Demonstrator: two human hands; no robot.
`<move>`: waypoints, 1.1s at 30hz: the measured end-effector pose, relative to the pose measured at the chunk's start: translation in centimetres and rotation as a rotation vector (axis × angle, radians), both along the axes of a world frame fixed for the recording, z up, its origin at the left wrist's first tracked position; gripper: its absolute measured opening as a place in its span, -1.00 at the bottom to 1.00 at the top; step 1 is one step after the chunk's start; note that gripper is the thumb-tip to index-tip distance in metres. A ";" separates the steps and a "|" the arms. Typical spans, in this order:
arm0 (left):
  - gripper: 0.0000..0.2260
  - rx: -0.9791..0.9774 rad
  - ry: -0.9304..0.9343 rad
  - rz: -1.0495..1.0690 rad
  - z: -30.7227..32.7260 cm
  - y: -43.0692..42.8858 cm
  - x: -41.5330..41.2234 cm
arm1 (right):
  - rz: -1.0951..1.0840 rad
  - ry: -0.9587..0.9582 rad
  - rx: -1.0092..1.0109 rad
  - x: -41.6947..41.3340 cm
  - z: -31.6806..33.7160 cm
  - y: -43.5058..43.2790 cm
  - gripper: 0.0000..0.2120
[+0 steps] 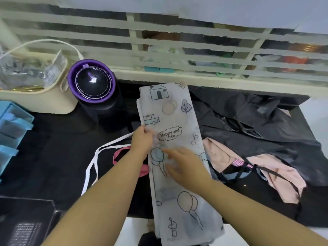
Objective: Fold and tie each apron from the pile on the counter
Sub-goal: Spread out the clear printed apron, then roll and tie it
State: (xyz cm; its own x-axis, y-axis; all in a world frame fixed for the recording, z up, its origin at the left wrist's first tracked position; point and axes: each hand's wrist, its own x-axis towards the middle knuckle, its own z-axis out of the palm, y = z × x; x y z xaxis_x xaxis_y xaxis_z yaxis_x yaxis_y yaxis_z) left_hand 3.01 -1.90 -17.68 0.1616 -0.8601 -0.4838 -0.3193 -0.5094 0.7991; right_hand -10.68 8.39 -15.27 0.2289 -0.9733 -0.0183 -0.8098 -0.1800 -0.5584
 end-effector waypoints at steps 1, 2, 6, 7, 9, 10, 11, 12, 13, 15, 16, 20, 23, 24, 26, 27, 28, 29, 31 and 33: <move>-0.78 -0.008 -0.027 0.000 -0.1 0.0 -0.1 | -0.051 0.066 -0.159 -1.3 -0.6 0.2 -0.55; -0.79 -0.008 -0.052 -0.002 -0.2 -0.1 -0.2 | -0.082 0.151 -0.219 -2.4 -1.2 0.5 -0.55; -0.79 -0.032 -0.093 0.041 0.5 0.1 -0.7 | 0.019 0.383 -0.109 -4.0 -3.9 1.6 -0.40; -0.77 -0.046 -0.083 0.069 0.8 0.2 -0.8 | 0.027 0.418 -0.094 -3.9 -4.3 1.6 -0.38; -0.71 -0.098 -0.056 0.107 1.0 0.5 -0.9 | 0.023 0.460 -0.092 -3.5 -4.5 1.4 -0.37; -0.65 -0.142 -0.059 0.106 1.3 0.9 -1.0 | 0.020 0.478 -0.092 -3.3 -4.6 1.4 -0.37; -0.57 -0.221 -0.108 0.091 1.5 1.4 -1.0 | 0.019 0.491 -0.090 -3.3 -4.7 1.3 -0.37; -0.49 -0.341 -0.241 0.032 1.5 2.0 -1.0 | 0.015 0.501 -0.087 -3.4 -4.8 1.3 -0.37; -0.47 -0.487 -0.411 -0.069 1.2 2.6 -1.0 | 0.012 0.504 -0.085 -3.4 -4.8 1.3 -0.37; -0.54 -0.729 -0.680 -0.382 0.2 3.9 -1.2 | 0.015 0.485 -0.057 -3.4 -4.6 1.1 -0.37; -0.57 -0.720 -0.760 -0.607 -0.4 4.5 -1.2 | 0.023 0.467 -0.036 -3.4 -4.3 1.0 -0.37; -0.35 -0.415 -0.880 -1.121 -2.9 5.9 -0.4 | -0.009 0.215 0.003 -4.2 -3.5 1.8 -0.45; -0.33 -0.384 -0.892 -1.134 -3.2 5.8 -0.4 | -0.155 -0.098 0.003 -5.1 -2.4 3.3 -0.59; -0.34 -0.380 -0.893 -1.133 -3.0 5.6 -0.5 | -0.231 -0.180 0.018 -5.2 -1.8 3.8 -0.61; -0.37 -0.370 -0.903 -1.133 -3.0 5.6 -0.6 | -0.437 -0.334 0.106 -5.4 -0.9 4.8 -0.66; -0.39 -0.359 -0.914 -1.135 -2.9 5.7 -0.6 | -0.539 -0.399 0.196 -5.5 -0.3 5.3 -0.69; -0.41 -0.354 -0.923 -1.141 -2.9 5.8 -0.6 | -0.623 -0.453 0.302 -5.6 0.1 6.0 -0.70; -0.44 -0.354 -0.927 -1.143 -2.7 5.8 -0.6 | -0.678 -0.475 0.406 -5.8 0.2 6.6 -0.69; -0.47 -0.356 -0.928 -1.144 -2.7 5.8 -0.7 | -0.715 -0.441 0.569 -5.9 0.5 7.8 -0.62; -0.46 -0.361 -0.931 -1.143 -2.7 5.7 -0.6 | -0.704 -0.424 0.656 -5.7 0.6 8.2 -0.63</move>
